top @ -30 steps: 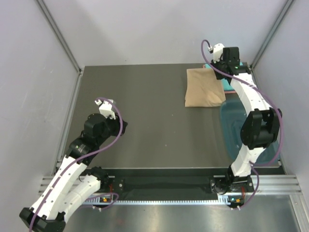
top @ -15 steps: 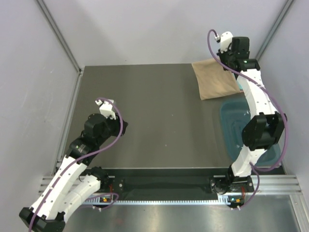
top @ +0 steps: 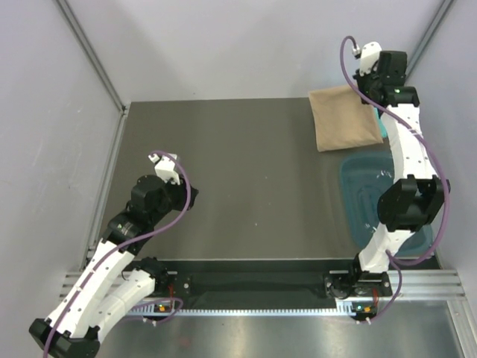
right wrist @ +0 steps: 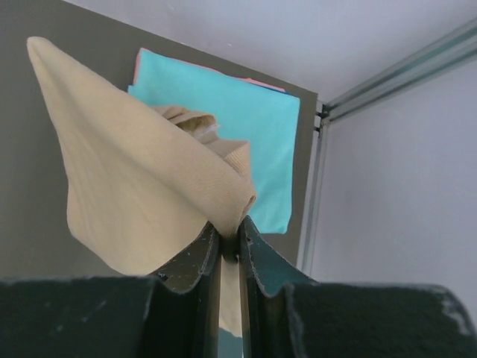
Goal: Fold and stack the t-shirts
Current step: Neatly place the folded tshirt to the corner, then reset both grippers
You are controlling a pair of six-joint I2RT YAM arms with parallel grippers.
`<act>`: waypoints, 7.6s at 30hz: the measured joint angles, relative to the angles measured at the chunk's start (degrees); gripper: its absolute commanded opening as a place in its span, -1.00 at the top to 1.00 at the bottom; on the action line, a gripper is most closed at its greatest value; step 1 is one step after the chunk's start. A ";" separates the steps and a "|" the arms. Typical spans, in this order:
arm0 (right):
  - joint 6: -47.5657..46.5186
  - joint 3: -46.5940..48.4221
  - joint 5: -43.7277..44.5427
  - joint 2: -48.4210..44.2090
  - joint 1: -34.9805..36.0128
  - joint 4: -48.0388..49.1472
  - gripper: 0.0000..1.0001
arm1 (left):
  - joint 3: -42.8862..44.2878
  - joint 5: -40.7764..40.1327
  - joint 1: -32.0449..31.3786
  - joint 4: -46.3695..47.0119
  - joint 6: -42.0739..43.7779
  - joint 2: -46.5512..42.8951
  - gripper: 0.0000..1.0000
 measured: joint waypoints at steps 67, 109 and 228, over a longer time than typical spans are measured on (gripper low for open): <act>13.92 -3.89 -9.18 -4.33 -0.90 0.96 1.00 | 0.00 0.50 -0.74 0.04 0.61 0.46 0.15; 28.52 4.76 -13.46 10.80 -9.60 8.15 1.00 | 0.00 -1.03 -0.92 0.07 0.66 2.58 0.15; 53.94 -48.37 -2.60 -67.04 17.44 -5.73 -1.00 | 16.83 12.59 -1.18 3.78 -12.13 5.07 -0.70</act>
